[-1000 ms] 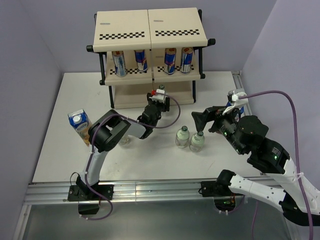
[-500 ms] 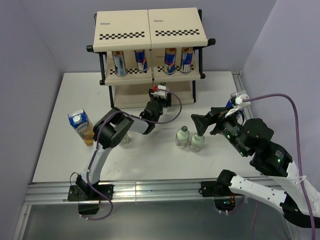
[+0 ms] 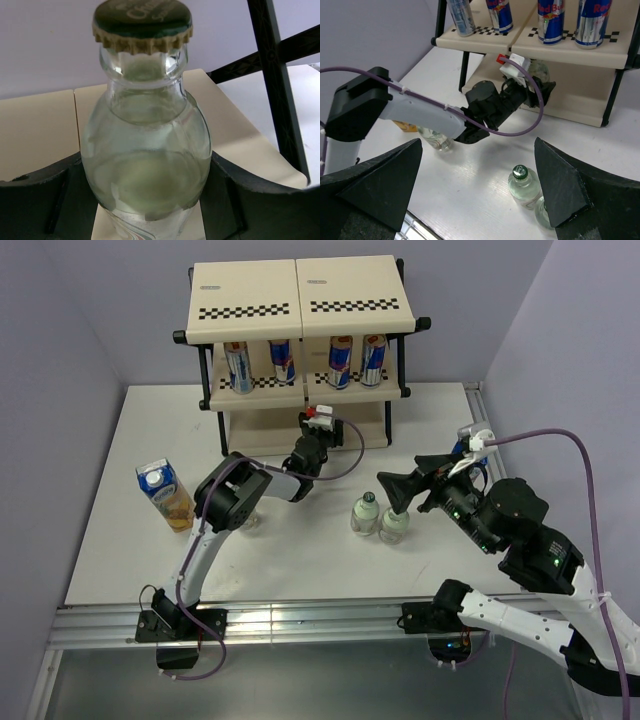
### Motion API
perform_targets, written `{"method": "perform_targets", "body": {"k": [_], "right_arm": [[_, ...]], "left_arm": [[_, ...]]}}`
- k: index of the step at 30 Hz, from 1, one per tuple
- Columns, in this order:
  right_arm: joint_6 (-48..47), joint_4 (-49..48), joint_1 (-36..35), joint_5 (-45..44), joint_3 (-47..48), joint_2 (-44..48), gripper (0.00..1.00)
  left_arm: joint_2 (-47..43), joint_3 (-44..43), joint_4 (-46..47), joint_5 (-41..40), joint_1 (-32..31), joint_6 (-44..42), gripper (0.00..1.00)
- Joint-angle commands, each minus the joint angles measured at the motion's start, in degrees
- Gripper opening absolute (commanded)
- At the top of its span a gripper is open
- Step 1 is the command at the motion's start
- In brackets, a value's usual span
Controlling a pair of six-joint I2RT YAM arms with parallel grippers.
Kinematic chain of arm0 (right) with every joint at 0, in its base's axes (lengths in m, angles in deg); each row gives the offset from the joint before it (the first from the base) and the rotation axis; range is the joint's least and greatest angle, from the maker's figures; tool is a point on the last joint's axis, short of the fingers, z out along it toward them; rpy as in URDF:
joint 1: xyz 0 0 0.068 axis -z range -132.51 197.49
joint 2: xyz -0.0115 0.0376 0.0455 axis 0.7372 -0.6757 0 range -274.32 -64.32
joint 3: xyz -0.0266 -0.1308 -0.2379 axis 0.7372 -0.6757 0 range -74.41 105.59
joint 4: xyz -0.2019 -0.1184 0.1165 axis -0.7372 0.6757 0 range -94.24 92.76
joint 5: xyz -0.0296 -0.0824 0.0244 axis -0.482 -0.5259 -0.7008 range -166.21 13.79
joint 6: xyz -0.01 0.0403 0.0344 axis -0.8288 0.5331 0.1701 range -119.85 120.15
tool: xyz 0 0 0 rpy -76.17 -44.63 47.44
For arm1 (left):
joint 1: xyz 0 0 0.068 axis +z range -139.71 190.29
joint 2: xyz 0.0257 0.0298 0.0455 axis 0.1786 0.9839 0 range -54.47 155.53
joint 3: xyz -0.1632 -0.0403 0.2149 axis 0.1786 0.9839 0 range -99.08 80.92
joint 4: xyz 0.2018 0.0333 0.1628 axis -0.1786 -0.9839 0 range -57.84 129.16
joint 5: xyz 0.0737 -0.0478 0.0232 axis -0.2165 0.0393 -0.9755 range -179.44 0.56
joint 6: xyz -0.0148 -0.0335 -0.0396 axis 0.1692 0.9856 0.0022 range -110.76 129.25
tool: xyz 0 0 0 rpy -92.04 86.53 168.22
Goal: Place and organize the beverage onto the shelf
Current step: Place the drink on the shelf.
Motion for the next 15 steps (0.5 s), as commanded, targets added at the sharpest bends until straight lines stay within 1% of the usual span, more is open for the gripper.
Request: {"method": "perform_targets", "body": {"k": [1,15], "right_arm": [[0.32,-3.69,0.18,1.67,-0.83,0.63,1.0],[0.33,-4.92,0.27,4.05,-1.97,1.51,1.0]], "left_arm": [[-1.41,-5.65,10.18,0.37,0.45,-0.81,0.0],[2.72,-12.07,6.49,-0.33,0.8,-1.78,0.0]]}}
